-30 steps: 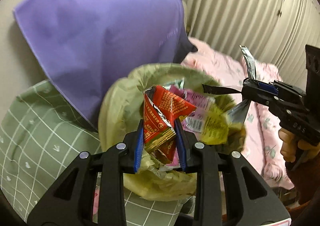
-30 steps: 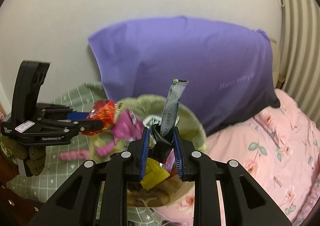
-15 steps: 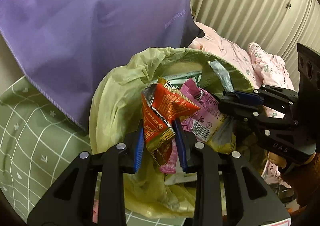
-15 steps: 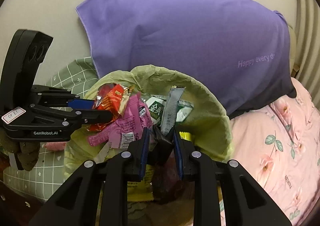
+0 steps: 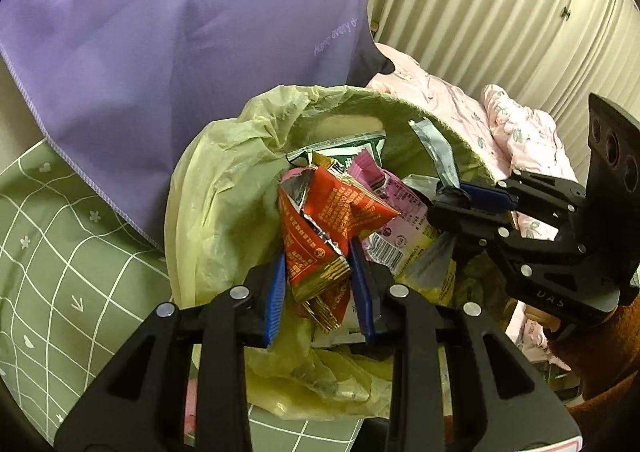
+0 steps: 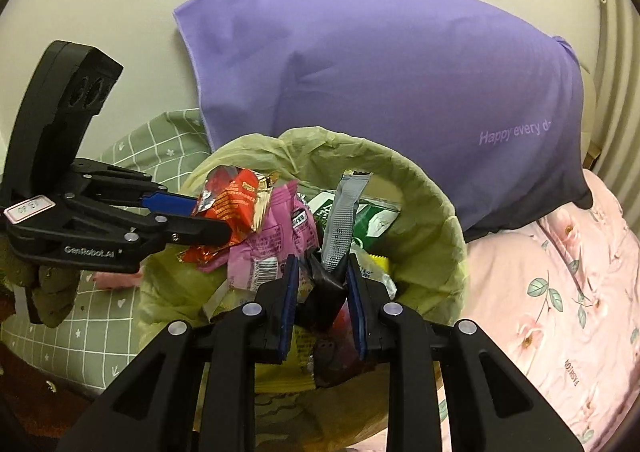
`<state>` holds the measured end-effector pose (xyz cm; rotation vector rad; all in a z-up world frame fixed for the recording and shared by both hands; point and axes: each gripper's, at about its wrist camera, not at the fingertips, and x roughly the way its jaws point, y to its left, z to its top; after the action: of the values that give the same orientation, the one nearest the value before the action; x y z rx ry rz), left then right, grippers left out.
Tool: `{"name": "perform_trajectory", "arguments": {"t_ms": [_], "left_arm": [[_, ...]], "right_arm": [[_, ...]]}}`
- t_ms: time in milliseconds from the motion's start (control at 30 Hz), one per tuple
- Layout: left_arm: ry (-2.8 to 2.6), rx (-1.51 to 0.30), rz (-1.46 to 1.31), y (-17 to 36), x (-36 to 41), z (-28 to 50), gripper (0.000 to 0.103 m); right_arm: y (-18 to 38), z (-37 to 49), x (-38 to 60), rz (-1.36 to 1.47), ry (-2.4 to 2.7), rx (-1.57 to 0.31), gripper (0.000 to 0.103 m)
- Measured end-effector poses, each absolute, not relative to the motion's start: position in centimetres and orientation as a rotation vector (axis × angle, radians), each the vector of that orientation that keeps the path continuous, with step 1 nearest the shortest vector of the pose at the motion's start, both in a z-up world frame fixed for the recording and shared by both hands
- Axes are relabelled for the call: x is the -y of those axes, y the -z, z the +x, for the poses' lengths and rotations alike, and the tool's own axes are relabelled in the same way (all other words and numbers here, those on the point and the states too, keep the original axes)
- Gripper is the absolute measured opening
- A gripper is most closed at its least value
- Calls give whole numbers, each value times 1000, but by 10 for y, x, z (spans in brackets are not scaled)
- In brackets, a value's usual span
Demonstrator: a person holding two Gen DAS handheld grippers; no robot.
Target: Collect trash
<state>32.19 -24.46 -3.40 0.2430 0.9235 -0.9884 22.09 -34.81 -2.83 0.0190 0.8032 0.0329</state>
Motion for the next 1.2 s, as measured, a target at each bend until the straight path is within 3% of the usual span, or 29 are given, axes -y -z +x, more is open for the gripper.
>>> {"name": "perform_trajectory", "arguments": {"t_ms": [267, 367, 567, 667, 833, 1200], "left_arm": [[986, -906, 142, 26, 232, 330, 43], [992, -901, 101, 22, 226, 328, 55], [918, -858, 45, 13, 208, 314, 63], [858, -806, 14, 4, 192, 300, 73], [759, -738, -94, -9, 148, 282, 87], [318, -611, -73, -19, 29, 146, 93]], "right_arm": [[23, 225, 352, 35, -32, -798, 24], [26, 227, 351, 35, -29, -814, 32], [27, 222, 345, 29, -19, -793, 39], [20, 216, 344, 35, 2, -745, 52], [1, 199, 339, 68, 32, -668, 54], [-32, 122, 267, 62, -187, -620, 54]]}}
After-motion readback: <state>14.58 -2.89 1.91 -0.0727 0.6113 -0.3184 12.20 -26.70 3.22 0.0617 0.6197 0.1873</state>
